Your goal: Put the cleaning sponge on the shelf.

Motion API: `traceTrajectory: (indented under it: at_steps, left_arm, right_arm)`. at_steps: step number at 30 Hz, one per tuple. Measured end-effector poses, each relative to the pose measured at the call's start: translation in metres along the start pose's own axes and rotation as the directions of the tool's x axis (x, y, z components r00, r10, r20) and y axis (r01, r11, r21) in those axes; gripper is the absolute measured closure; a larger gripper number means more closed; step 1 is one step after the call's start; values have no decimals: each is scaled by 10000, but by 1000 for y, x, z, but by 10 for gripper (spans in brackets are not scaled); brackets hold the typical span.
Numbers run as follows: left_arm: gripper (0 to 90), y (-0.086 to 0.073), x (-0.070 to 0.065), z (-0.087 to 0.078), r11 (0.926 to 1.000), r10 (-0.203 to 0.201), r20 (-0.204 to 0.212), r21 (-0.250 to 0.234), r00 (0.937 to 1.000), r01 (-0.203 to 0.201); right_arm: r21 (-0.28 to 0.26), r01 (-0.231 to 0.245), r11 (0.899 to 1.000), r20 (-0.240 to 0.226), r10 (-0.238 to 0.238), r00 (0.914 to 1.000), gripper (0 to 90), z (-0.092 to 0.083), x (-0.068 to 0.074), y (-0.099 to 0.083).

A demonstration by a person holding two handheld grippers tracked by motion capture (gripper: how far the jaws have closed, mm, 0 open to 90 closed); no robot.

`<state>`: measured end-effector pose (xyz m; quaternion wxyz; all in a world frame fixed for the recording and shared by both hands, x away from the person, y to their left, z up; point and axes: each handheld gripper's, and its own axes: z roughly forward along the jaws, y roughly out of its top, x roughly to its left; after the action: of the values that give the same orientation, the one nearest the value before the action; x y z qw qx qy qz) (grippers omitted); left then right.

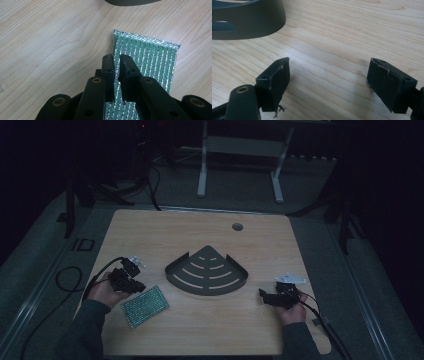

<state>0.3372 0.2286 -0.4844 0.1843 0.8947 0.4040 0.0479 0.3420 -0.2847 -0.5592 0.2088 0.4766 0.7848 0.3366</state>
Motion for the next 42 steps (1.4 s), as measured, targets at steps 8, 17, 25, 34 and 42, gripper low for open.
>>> traceTrajectory:
  at_steps: [8,17,25,34,42]
  left_arm:
    - [822,4,2,1,9988,268,224,404,9994,-277]
    - [821,3,5,10,9954,431,445,832,9981,-467]
    - [821,6,7,17,9919,485,576,1144,9972,-548]
    - [819,7,7,19,9906,464,620,1258,9970,-540]
    - [811,5,8,21,9904,361,571,1315,9977,-434]
  right_arm:
    - [-1,-1,10000,1,1,10000,183,0,0,0]
    - [1,-2,10000,-1,2,10000,183,0,0,0]
    - [3,-4,10000,0,4,10000,183,0,0,0]
    - [3,-5,10000,0,5,10000,183,0,0,0]
    - [-2,-10,10000,0,10,10000,183,0,0,0]
